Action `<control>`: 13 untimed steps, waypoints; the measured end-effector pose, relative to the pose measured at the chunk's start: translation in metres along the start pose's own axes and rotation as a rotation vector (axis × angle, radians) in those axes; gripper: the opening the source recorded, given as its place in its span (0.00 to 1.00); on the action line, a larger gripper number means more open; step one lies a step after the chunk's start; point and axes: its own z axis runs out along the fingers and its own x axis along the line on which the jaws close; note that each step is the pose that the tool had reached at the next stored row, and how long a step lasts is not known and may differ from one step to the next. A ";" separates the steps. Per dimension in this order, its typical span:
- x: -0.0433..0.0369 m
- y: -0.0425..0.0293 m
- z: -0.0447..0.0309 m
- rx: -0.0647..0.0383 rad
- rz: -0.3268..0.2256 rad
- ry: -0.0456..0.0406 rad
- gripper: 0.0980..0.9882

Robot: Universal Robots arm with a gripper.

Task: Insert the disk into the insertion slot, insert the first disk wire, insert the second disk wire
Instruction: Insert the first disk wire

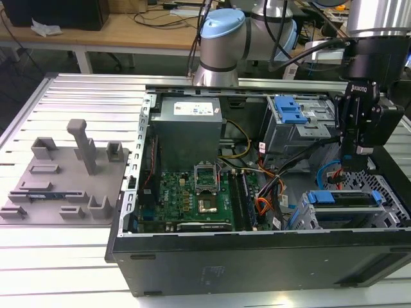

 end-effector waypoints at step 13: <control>-0.0007 -0.0005 0.0012 0.003 -0.001 0.0243 0.26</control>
